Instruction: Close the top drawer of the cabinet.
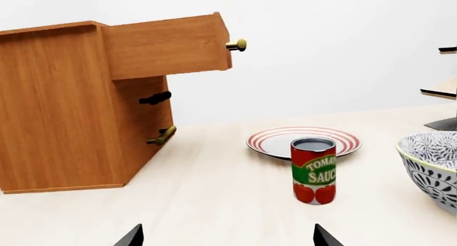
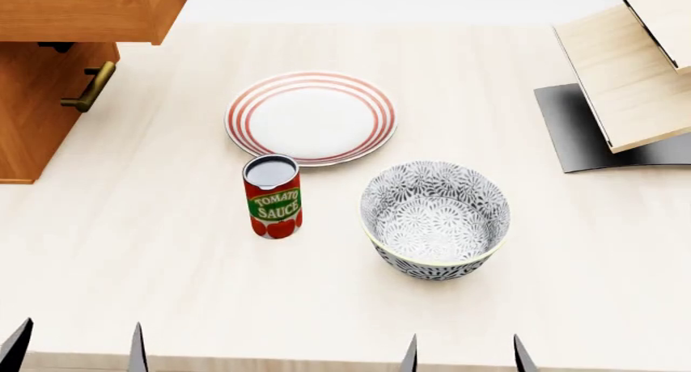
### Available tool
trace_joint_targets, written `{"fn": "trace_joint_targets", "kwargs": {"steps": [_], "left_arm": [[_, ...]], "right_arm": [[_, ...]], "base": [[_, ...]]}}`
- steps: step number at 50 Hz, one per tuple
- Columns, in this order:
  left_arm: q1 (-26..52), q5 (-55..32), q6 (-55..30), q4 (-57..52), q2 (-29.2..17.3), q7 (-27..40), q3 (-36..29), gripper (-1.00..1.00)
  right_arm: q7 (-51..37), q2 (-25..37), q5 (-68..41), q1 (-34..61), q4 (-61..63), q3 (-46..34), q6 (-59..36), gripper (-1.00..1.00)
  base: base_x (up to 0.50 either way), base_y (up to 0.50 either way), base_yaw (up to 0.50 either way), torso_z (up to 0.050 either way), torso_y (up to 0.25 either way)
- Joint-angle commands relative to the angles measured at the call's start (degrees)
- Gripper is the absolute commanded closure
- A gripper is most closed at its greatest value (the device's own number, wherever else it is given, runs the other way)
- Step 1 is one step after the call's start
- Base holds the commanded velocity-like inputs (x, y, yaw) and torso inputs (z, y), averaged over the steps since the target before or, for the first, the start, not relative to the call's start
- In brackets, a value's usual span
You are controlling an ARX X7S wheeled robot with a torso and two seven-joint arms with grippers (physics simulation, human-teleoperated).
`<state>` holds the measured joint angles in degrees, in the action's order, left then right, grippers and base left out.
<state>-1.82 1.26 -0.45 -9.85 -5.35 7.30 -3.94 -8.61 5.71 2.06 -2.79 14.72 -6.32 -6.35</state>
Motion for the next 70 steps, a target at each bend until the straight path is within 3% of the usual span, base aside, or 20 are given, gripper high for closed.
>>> {"fn": "trace_joint_targets", "kwargs": {"steps": [1,12,17,20,23,29,30,35,53,70], "left_arm": [[-1.21,1.74,-1.88,-8.89,-2.09,1.82,-0.37,-1.0],[-2.53,2.23,-8.91,-27.75,-3.92,1.46,0.27,-1.0],[-2.79,2.77,-8.8,-29.07,-4.6,1.91,0.55,-1.0],[-2.48,2.09,-9.11,-29.09,-4.61,2.14,1.03,-1.0],[-2.47,2.17,-9.11,-29.21,-4.68,2.51,1.08,-1.0],[-2.55,2.5,-9.51,-30.78,-4.89,2.99,0.9,-1.0],[-1.92,-1.65,-11.71,-33.91,-4.36,2.31,2.41,-1.0],[1.42,-1.38,-19.56,-42.07,-5.16,2.26,3.28,-1.0],[1.3,-2.18,-18.59,-40.25,-5.76,3.16,3.23,-1.0],[1.01,-2.51,-18.6,-40.33,-6.46,3.77,2.66,-1.0]], "right_arm": [[-1.24,1.92,3.98,-1.54,15.3,-2.29,-7.71,-1.0],[0.16,2.53,3.15,0.23,37.25,-0.52,-20.85,-1.0],[0.66,2.3,1.45,1.92,44.51,0.59,-26.06,-1.0],[2.73,0.6,2.62,2.17,45.26,1.48,-25.89,-1.0],[10.1,-5.45,7.66,2.23,45.26,3.86,-25.09,-1.0],[10.26,-5.5,8.81,2.81,45.26,3.59,-26.8,-1.0],[10.83,-5.5,8.35,2.94,45.26,3.52,-27.26,-1.0],[10.11,-5.5,9.24,3.28,45.25,3.1,-28.07,-1.0],[10.47,-5.37,8.42,3.22,45.24,3.48,-28.64,-1.0],[10.64,-5.4,6.95,2.94,45.25,4.14,-28.36,-1.0]], "base": [[0.0,0.0,0.0,0.0,0.0],[0.0,0.0,0.0,0.0,0.0],[0.0,0.0,0.0,0.0,0.0],[0.0,0.0,0.0,0.0,0.0],[0.0,0.0,0.0,0.0,0.0],[0.0,0.0,0.0,0.0,0.0],[0.0,0.0,0.0,0.0,0.0],[0.0,0.0,0.0,0.0,0.0],[0.02,0.0,0.0,0.0,0.0],[0.5,0.0,0.0,0.0,0.0]]}}
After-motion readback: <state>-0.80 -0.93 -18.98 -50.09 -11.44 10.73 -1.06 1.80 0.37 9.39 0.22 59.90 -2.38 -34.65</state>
